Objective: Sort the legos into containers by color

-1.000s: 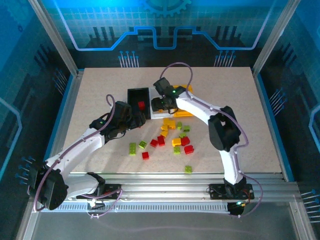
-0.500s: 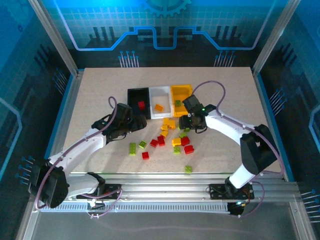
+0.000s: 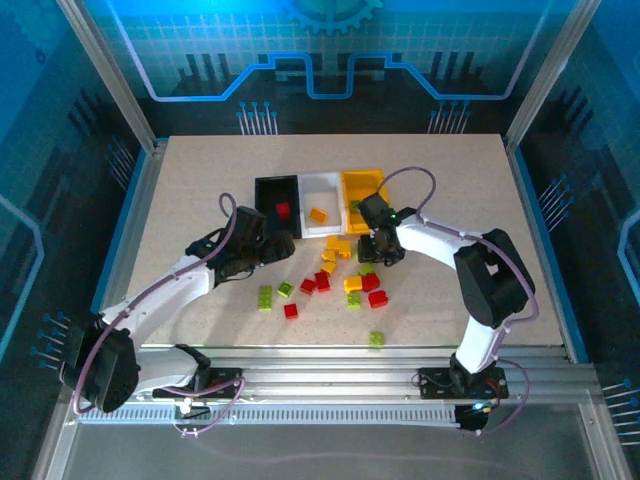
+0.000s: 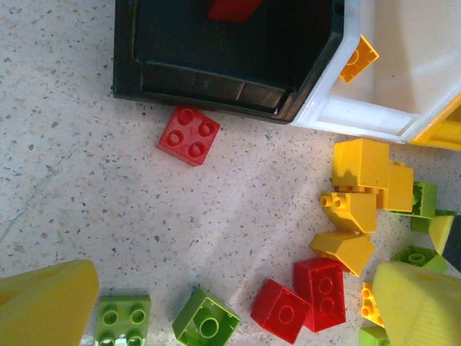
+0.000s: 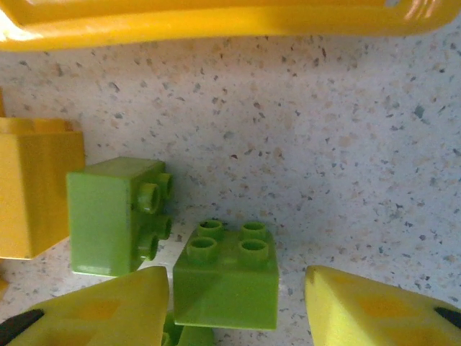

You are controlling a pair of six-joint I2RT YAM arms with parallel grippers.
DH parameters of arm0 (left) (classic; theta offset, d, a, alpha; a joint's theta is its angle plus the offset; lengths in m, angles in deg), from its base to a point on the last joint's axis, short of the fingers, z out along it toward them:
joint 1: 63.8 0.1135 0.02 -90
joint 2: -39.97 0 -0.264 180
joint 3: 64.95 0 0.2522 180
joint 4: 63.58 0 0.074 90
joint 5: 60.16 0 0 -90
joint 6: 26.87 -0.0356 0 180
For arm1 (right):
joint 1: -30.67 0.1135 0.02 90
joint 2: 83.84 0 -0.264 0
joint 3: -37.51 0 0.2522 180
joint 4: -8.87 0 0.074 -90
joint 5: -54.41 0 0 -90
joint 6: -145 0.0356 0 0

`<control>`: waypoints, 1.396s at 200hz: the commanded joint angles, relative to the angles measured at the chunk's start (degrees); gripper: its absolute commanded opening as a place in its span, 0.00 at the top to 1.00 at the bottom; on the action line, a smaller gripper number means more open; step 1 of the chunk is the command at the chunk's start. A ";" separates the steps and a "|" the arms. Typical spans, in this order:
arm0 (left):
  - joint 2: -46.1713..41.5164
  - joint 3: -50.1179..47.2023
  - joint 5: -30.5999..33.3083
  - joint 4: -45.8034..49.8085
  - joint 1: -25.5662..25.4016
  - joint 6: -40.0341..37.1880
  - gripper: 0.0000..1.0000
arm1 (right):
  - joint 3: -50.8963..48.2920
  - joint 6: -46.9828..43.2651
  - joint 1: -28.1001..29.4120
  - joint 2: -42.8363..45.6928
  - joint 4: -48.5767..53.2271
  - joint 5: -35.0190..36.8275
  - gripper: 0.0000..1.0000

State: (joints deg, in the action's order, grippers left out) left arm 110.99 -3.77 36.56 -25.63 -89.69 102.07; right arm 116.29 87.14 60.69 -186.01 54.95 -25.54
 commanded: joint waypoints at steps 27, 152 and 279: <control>1.35 1.45 -0.14 1.05 0.12 -0.62 0.01 | 0.23 0.99 0.04 -1.24 -0.86 0.27 0.57; -0.46 1.24 -0.26 3.68 0.14 -0.54 0.01 | 16.04 -3.33 -2.59 -0.31 0.91 3.04 0.66; 3.39 5.79 -0.59 3.65 -6.90 -6.87 0.01 | 19.09 -1.51 -3.74 -2.07 0.94 2.39 0.32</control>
State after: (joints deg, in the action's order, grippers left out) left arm 110.54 -2.31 35.14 -22.88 -91.74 99.07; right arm 140.51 84.13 56.54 -195.01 56.41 -23.01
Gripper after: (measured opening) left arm 0.989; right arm 0.676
